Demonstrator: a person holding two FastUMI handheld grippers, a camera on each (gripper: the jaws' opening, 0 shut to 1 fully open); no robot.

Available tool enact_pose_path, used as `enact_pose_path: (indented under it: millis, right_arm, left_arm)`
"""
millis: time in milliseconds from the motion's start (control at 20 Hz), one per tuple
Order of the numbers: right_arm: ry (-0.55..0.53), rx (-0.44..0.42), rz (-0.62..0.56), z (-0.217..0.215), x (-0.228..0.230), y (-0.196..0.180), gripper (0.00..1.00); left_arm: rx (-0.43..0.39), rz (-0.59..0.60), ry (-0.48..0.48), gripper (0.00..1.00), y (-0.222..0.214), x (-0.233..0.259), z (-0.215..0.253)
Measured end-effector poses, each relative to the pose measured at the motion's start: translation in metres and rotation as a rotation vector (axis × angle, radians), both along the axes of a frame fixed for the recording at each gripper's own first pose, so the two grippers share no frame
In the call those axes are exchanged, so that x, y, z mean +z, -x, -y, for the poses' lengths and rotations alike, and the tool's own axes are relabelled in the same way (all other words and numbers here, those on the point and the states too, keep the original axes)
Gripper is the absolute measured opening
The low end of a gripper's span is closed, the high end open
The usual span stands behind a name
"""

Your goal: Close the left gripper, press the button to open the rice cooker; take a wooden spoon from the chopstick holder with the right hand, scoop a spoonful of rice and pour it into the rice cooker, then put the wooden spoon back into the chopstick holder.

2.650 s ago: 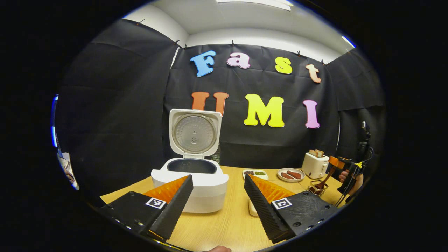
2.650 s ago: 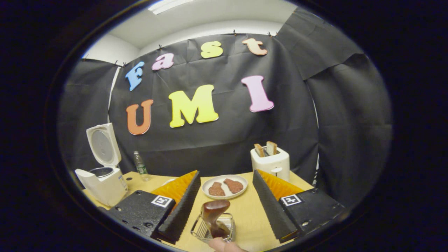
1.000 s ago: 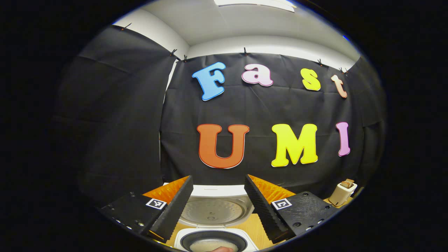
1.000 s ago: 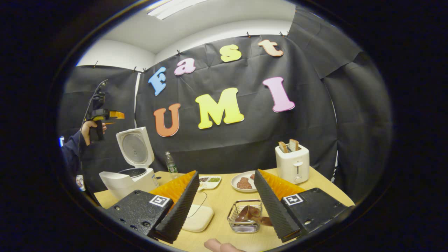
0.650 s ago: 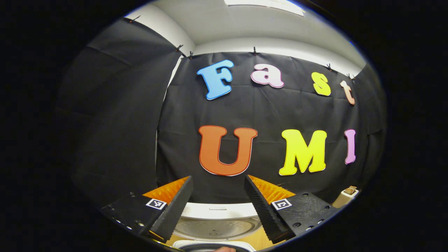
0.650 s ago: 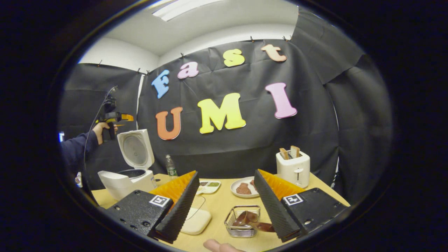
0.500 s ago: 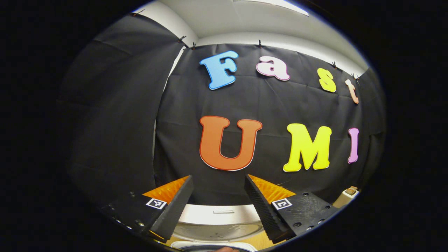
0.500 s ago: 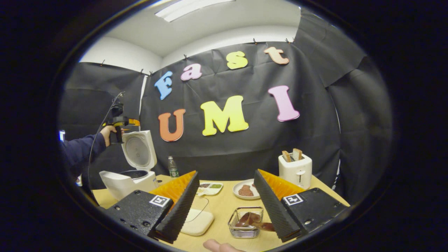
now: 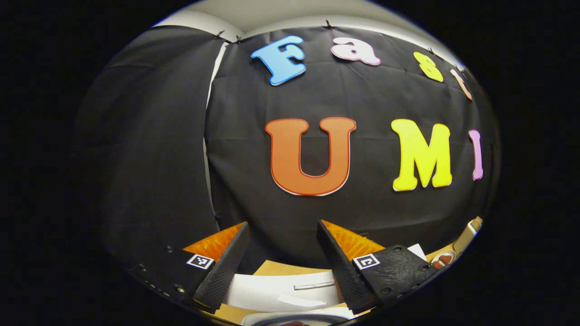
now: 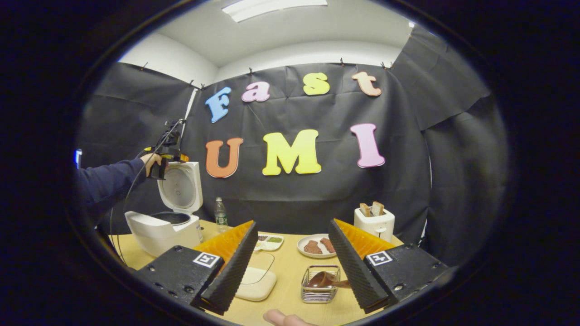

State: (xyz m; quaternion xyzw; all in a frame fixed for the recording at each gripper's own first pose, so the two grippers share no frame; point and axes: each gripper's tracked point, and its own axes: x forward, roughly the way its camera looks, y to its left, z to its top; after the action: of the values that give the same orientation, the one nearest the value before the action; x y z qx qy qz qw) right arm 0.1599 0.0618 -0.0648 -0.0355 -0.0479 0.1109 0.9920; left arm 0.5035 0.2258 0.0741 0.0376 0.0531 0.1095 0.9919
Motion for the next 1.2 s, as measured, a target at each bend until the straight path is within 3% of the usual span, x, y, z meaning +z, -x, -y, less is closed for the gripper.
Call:
enact_pose_path:
  millis: [250,500,950,1100,1200]
  right_arm:
    - [-0.058,0.072,-0.010,-0.012,0.010,0.044,1.00]
    - [-0.071,0.058,-0.015,-0.006,0.008,0.071,0.97]
    - [-0.084,0.084,-0.023,-0.011,-0.005,0.120,1.00]
    - [-0.085,0.089,-0.024,-0.009,-0.009,0.132,1.00]
    - [-0.091,0.092,-0.025,-0.006,-0.012,0.139,0.97]
  left_arm:
    - [-0.004,-0.044,0.017,0.99,0.028,-0.010,0.014]
    - [-0.012,-0.116,0.039,0.99,0.075,-0.027,0.027]
    - [-0.008,-0.278,0.139,0.98,0.156,-0.105,0.041]
    - [-0.020,-0.353,0.145,0.91,0.174,-0.133,0.046]
    - [-0.026,-0.377,0.139,0.93,0.183,-0.143,0.048]
